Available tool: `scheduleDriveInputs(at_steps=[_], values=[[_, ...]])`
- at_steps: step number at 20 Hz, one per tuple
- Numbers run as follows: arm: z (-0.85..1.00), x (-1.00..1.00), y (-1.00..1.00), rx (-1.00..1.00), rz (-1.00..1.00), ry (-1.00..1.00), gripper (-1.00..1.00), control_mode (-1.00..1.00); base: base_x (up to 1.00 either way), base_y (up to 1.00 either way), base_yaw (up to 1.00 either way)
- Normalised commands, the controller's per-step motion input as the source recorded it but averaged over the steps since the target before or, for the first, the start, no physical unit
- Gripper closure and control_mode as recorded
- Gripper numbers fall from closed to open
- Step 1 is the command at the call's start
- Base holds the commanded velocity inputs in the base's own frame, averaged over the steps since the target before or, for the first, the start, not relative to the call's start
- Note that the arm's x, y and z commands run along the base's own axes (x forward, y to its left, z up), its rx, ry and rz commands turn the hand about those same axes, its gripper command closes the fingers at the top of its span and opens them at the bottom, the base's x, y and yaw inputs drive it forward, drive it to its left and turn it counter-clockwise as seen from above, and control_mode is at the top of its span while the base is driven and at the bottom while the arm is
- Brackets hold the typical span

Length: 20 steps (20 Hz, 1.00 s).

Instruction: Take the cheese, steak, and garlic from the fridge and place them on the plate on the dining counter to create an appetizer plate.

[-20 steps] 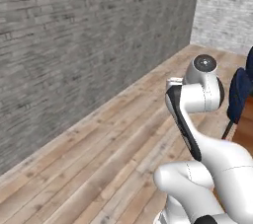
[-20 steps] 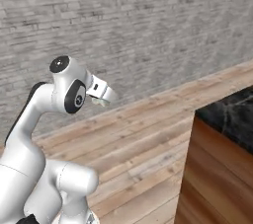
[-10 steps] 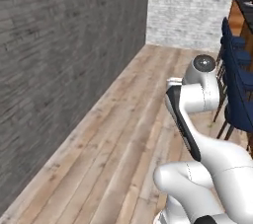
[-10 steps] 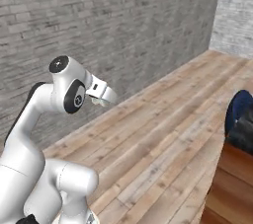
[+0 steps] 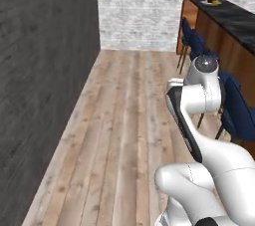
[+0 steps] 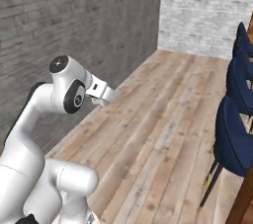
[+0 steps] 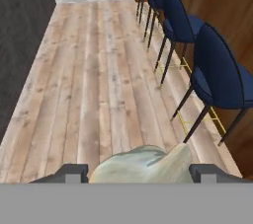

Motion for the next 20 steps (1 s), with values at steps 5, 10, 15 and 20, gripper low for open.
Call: scheduleDriveInputs(at_steps=[5,10,15,20], values=[[0.00,0.00,0.00,0.00,0.00,0.00,1.00,1.00,1.00,0.52,-0.47],[0.00,0.00,0.00,0.00,0.00,0.00,1.00,1.00,1.00,0.57,-0.44],[0.00,0.00,0.00,0.00,0.00,0.00,1.00,1.00,1.00,0.61,-0.43],[0.00,0.00,0.00,0.00,0.00,0.00,1.00,1.00,1.00,0.64,-0.42]])
